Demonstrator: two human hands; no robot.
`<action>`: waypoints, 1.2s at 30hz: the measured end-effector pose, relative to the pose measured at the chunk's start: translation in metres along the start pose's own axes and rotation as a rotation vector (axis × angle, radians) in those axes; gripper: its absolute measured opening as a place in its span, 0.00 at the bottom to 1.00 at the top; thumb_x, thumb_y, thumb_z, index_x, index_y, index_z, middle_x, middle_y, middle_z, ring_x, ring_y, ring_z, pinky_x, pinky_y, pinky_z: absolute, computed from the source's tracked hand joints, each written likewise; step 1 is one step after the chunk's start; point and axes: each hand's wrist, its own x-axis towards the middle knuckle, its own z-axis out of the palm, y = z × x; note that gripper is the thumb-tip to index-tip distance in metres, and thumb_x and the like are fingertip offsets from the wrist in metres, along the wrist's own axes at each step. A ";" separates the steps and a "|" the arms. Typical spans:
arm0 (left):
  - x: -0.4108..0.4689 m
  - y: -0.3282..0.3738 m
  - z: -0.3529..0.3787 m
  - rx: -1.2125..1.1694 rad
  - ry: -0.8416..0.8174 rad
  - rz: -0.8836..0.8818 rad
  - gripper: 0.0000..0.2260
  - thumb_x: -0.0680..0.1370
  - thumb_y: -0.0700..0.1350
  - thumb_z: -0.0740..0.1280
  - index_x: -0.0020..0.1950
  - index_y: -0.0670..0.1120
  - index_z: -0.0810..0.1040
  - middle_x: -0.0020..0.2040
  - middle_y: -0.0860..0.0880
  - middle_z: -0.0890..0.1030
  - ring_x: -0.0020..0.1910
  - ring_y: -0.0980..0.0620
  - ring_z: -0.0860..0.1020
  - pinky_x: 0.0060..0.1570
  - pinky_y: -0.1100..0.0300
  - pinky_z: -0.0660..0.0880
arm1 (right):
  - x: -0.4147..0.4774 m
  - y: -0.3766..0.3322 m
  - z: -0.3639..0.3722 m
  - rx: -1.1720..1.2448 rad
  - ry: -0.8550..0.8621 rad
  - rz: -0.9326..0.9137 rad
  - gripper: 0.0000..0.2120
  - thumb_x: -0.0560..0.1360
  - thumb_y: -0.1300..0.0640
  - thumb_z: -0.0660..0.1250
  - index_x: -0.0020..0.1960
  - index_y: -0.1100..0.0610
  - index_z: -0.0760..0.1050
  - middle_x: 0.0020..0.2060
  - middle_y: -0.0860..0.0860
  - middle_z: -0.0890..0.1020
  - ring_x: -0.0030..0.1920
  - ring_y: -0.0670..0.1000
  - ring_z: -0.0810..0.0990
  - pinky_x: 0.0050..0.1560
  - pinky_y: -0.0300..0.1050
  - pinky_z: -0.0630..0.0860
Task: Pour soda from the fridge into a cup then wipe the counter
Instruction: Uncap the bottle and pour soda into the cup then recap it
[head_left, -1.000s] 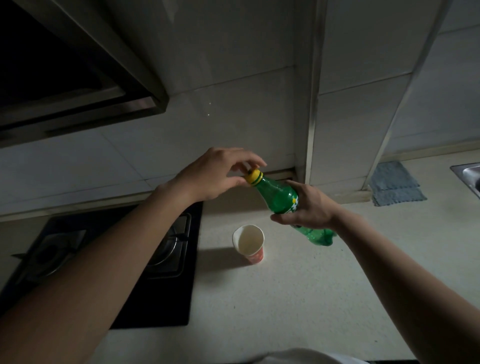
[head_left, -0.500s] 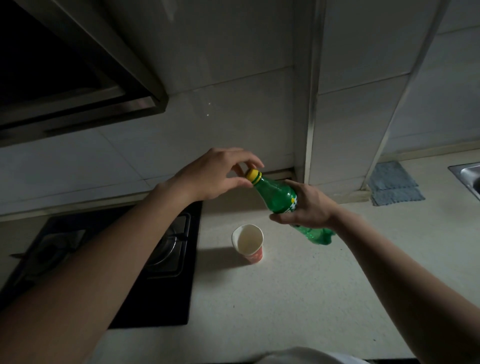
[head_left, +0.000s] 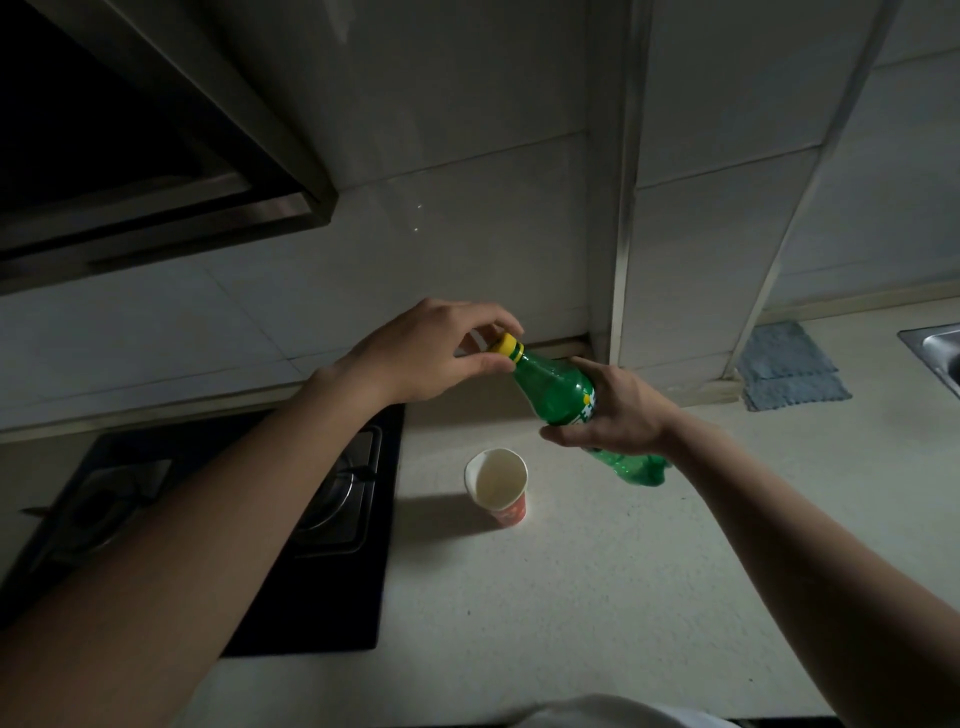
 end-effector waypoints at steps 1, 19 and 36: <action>0.000 0.001 0.000 -0.009 -0.017 -0.016 0.19 0.74 0.52 0.72 0.64 0.58 0.74 0.57 0.57 0.79 0.49 0.61 0.80 0.53 0.51 0.80 | 0.000 -0.001 0.000 -0.002 -0.005 -0.004 0.43 0.68 0.42 0.76 0.75 0.57 0.62 0.51 0.47 0.78 0.45 0.46 0.82 0.41 0.31 0.76; -0.002 0.003 -0.004 -0.062 -0.024 -0.006 0.25 0.69 0.45 0.77 0.63 0.59 0.75 0.60 0.59 0.78 0.55 0.61 0.79 0.59 0.52 0.77 | 0.000 0.002 0.001 0.002 0.004 -0.005 0.45 0.67 0.41 0.76 0.76 0.58 0.61 0.58 0.52 0.79 0.50 0.48 0.81 0.45 0.31 0.75; -0.025 -0.028 0.022 -0.079 0.208 -0.127 0.15 0.75 0.48 0.72 0.60 0.55 0.77 0.52 0.58 0.79 0.45 0.60 0.79 0.48 0.62 0.76 | -0.004 -0.001 0.001 -0.045 0.013 -0.015 0.42 0.68 0.46 0.78 0.74 0.59 0.63 0.52 0.46 0.75 0.51 0.47 0.77 0.44 0.26 0.69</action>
